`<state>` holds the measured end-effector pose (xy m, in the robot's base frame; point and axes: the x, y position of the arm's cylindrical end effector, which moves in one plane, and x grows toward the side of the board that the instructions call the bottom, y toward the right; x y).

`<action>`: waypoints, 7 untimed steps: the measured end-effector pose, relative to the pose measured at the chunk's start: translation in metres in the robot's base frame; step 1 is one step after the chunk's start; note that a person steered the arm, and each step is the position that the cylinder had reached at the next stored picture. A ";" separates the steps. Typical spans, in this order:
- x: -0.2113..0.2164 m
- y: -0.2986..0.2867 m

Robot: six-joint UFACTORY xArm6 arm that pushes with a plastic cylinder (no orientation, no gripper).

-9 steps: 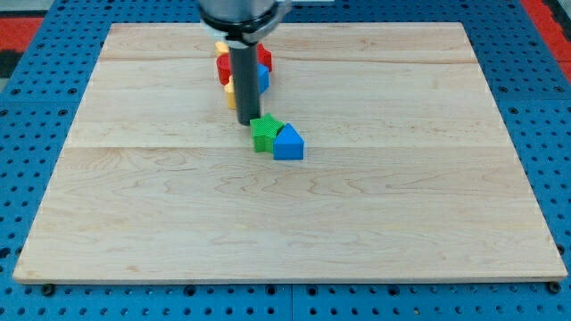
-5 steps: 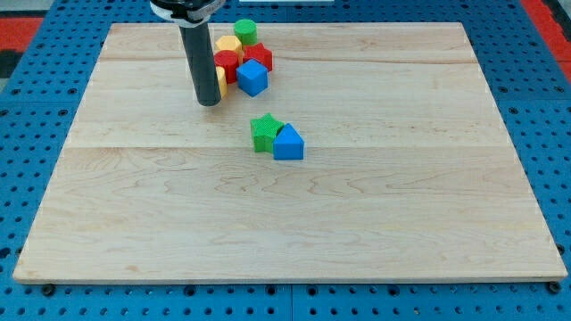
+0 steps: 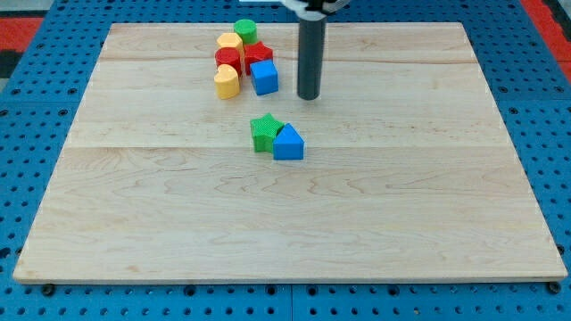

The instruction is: Push the blue cube into the green star

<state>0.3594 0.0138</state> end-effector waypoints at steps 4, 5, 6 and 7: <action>-0.028 -0.090; -0.028 -0.072; -0.028 -0.041; -0.040 -0.022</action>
<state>0.3194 -0.0079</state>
